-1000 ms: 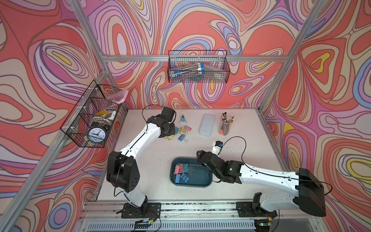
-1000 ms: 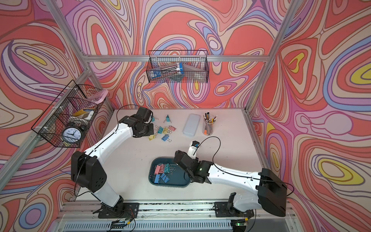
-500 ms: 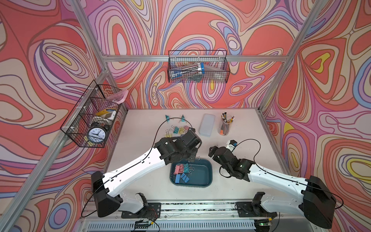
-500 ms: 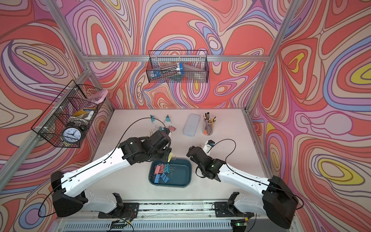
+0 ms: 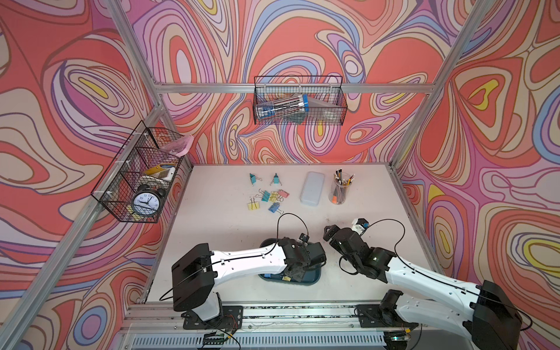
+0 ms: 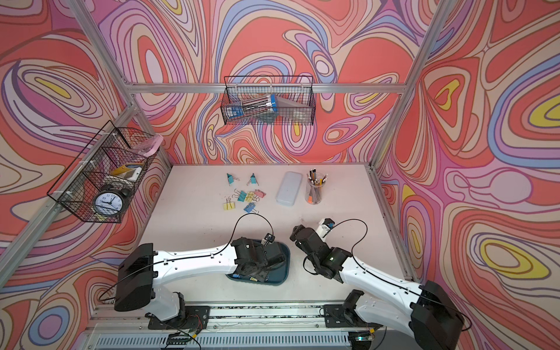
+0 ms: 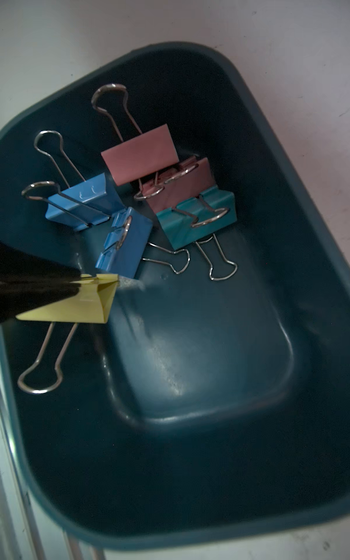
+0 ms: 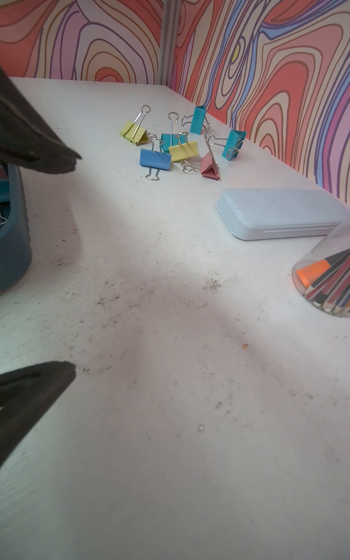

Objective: Put the binder clips in the storage box
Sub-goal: Place the binder clip in the storage box.

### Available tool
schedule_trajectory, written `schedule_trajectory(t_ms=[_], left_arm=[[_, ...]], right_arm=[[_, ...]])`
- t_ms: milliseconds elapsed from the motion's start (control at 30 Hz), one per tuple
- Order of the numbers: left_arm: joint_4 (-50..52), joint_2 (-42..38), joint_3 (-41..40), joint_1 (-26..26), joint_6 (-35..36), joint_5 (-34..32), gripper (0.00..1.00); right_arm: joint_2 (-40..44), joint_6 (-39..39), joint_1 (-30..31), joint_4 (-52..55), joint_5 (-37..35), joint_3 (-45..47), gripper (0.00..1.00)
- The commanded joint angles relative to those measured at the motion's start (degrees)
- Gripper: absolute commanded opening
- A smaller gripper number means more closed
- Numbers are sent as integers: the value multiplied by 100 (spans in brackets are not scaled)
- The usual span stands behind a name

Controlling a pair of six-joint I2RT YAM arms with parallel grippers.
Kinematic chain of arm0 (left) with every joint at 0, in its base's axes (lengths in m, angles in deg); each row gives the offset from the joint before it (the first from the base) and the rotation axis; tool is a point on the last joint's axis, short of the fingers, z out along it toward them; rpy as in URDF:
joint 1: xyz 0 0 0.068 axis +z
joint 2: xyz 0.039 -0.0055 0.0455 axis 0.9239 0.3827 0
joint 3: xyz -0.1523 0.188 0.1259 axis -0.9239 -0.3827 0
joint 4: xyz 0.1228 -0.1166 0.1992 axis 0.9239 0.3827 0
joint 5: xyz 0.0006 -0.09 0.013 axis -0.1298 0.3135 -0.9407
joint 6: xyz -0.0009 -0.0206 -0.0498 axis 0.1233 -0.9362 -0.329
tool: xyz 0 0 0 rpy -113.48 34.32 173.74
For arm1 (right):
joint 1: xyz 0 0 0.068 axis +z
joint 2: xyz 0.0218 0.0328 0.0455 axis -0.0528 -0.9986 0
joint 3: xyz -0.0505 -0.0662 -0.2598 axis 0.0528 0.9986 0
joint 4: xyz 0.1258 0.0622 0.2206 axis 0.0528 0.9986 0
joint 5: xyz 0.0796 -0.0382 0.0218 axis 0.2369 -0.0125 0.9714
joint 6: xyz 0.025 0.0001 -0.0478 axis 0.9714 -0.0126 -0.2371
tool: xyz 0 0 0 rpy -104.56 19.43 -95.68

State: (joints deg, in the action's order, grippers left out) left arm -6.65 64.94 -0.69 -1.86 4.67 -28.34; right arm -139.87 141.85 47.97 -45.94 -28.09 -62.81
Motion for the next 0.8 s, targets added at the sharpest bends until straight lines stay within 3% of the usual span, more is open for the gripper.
schedule_trajectory(t_ms=[0,200,400,667,767], left_arm=[[-215,105,-125,-31,-150,-365,0],[-575,93,-453,-32,-248,-726,0],[-815,-382,-634,-29,-233,-834,23],[-629,-1610,-396,13,-26,-1309,44],[-454,-2109,-245,324,110,-1279,49]], right_arm=[[-20,135,-30,-16,68,59,98],[-326,-92,-37,-16,242,-219,98],[-755,-944,-32,-161,682,-900,98],[-1656,-2013,-34,-496,1335,-2003,96],[-2283,-2430,-30,-432,1566,-2661,96]])
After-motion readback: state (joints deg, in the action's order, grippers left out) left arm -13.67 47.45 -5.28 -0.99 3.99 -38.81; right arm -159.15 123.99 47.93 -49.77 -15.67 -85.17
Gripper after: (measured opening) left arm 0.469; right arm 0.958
